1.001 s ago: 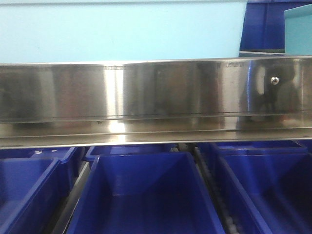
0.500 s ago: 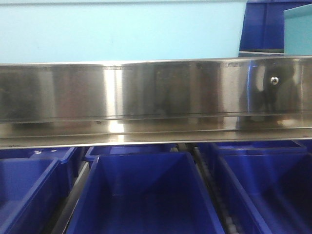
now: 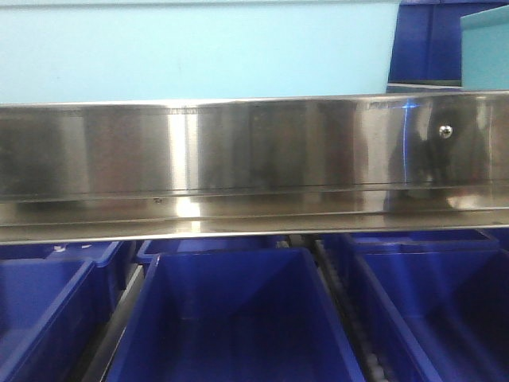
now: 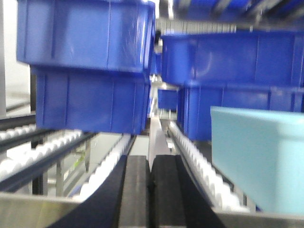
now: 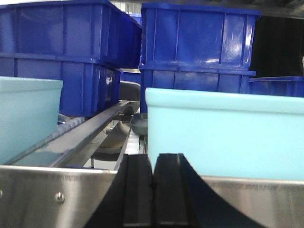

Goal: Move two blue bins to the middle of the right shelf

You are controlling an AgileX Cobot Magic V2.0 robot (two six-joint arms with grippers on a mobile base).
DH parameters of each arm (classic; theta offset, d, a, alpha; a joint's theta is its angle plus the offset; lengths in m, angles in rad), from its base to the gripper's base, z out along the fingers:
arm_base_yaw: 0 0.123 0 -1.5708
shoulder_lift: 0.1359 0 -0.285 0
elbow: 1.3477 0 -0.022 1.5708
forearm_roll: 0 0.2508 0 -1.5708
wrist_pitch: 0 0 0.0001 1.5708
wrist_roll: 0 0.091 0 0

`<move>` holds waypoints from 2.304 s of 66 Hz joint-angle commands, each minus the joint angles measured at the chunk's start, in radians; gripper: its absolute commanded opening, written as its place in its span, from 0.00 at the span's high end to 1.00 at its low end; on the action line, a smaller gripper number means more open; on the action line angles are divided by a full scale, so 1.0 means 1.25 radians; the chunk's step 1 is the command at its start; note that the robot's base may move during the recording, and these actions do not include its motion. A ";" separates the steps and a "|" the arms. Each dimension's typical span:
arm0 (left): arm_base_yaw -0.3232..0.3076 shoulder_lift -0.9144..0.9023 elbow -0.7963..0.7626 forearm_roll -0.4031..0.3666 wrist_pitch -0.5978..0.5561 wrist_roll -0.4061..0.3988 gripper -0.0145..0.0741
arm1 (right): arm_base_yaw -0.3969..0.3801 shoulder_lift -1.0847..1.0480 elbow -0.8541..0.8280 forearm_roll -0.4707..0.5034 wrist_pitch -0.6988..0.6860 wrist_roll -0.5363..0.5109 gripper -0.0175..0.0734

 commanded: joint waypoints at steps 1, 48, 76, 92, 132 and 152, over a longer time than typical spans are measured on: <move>-0.005 -0.003 -0.033 -0.009 -0.011 0.000 0.96 | -0.003 -0.001 -0.057 0.003 -0.027 0.004 0.98; -0.049 0.274 -0.494 -0.066 0.311 0.000 0.15 | 0.024 0.301 -0.436 0.003 0.158 0.004 0.18; -0.288 0.628 -0.862 0.008 0.613 0.001 0.16 | 0.229 0.700 -0.860 0.003 0.483 0.004 0.18; -0.330 0.893 -1.099 0.054 0.806 -0.012 0.16 | 0.307 0.967 -1.111 0.003 0.675 0.013 0.18; -0.199 1.329 -1.409 0.095 1.083 -0.145 0.16 | 0.257 1.434 -1.532 -0.042 1.022 0.197 0.18; -0.194 1.386 -1.396 0.099 1.083 -0.126 0.16 | 0.260 1.505 -1.532 0.006 1.022 0.197 0.18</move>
